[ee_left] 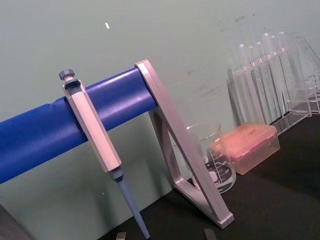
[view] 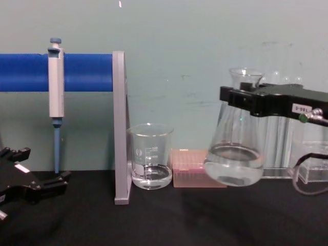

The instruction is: Grasp the erlenmeyer flask with one hand, shake it three times, then place it back.

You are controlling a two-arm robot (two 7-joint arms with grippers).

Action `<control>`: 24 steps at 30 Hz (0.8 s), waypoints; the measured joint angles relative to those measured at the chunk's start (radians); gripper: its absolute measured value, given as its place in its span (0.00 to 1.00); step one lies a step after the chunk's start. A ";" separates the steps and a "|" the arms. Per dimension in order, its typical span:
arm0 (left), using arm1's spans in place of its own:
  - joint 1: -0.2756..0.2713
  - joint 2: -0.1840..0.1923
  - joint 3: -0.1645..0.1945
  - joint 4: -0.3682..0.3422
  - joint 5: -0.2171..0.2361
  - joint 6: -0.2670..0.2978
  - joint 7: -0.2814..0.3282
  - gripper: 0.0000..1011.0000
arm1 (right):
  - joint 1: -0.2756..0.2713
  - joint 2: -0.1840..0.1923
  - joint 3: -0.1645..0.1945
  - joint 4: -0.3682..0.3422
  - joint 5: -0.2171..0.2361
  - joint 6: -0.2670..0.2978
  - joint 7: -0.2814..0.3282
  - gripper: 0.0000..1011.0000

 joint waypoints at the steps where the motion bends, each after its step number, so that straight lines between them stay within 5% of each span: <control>1: 0.000 0.000 0.000 0.000 0.000 0.000 0.000 0.99 | 0.001 0.002 -0.003 -0.001 0.002 -0.001 0.007 0.45; 24: 0.000 0.000 0.000 0.000 0.000 0.000 0.000 0.99 | 0.061 0.074 -0.129 0.009 0.066 -0.075 0.215 0.45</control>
